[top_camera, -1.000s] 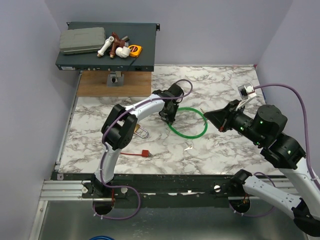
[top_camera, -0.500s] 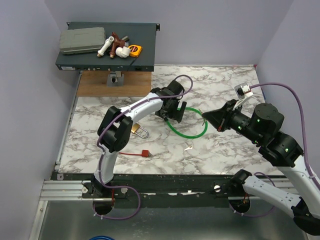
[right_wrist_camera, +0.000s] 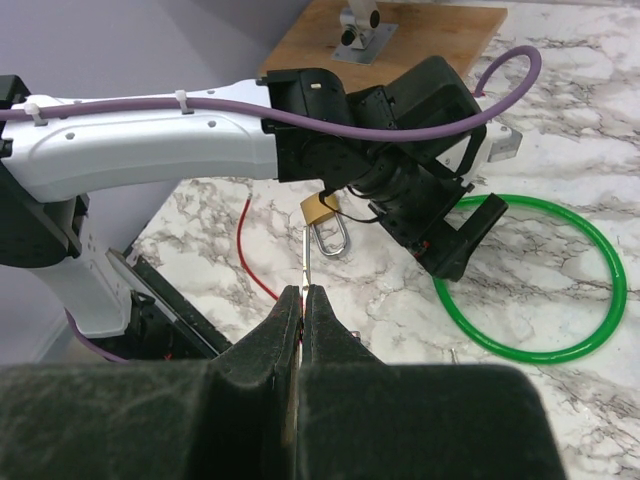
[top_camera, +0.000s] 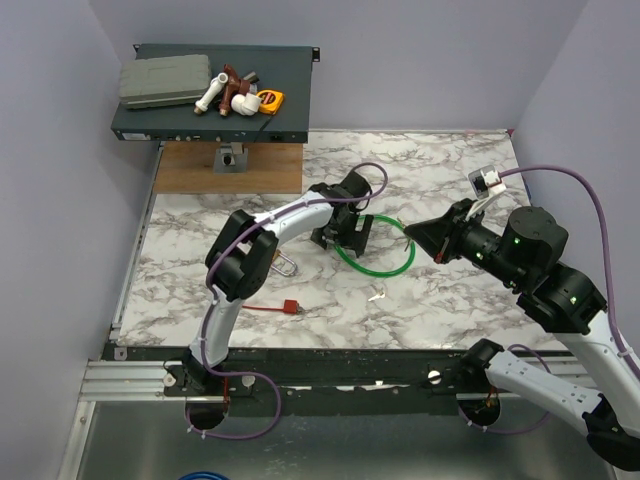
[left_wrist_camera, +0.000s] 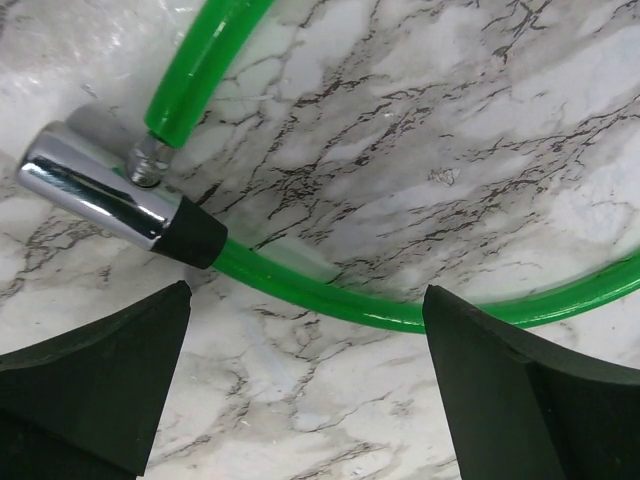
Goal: Unlock with the key
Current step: Pick up the lock from the center of the board.
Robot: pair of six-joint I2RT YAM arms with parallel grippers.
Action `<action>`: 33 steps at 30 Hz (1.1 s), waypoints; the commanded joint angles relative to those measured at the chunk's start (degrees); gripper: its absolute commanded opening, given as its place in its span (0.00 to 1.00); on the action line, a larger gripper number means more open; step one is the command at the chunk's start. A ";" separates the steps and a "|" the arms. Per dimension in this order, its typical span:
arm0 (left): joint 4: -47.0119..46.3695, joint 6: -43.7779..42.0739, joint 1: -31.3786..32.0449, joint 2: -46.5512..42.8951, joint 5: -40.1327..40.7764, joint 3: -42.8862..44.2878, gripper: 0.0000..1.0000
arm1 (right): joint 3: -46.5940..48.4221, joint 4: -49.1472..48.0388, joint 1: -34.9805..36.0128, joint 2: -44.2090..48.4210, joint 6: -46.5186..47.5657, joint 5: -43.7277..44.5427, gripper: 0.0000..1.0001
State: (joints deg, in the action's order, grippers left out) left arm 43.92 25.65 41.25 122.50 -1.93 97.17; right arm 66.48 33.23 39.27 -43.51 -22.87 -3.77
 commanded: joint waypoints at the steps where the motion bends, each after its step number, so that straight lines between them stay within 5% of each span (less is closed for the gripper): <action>1: 2.14 4.05 0.94 3.21 1.12 2.50 0.98 | 0.19 0.43 -0.29 -0.21 0.90 -0.70 0.01; 11: 2.84 4.32 -0.36 8.28 -1.43 5.00 0.96 | 0.41 0.78 -0.25 -0.25 1.03 -0.27 0.01; 17: 4.15 5.39 -0.33 9.44 -1.61 7.06 0.41 | 0.17 0.91 -0.24 -0.43 1.39 0.16 0.01; 23: 6.02 6.25 0.32 11.54 -1.81 10.85 0.38 | -0.46 0.83 -0.24 -0.03 1.42 0.16 0.01; 28: 8.20 6.26 0.97 14.47 -4.16 16.14 0.03 | -0.82 0.69 -0.24 -0.13 1.39 -0.01 0.01; 33: 9.76 6.40 2.19 16.98 -6.71 21.59 0.00 | -0.91 0.70 -0.24 -0.02 1.43 0.17 0.01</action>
State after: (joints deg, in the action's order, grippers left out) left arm 51.70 31.16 41.74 135.17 -4.71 115.63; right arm 66.46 33.26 39.27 -43.92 -22.39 -3.73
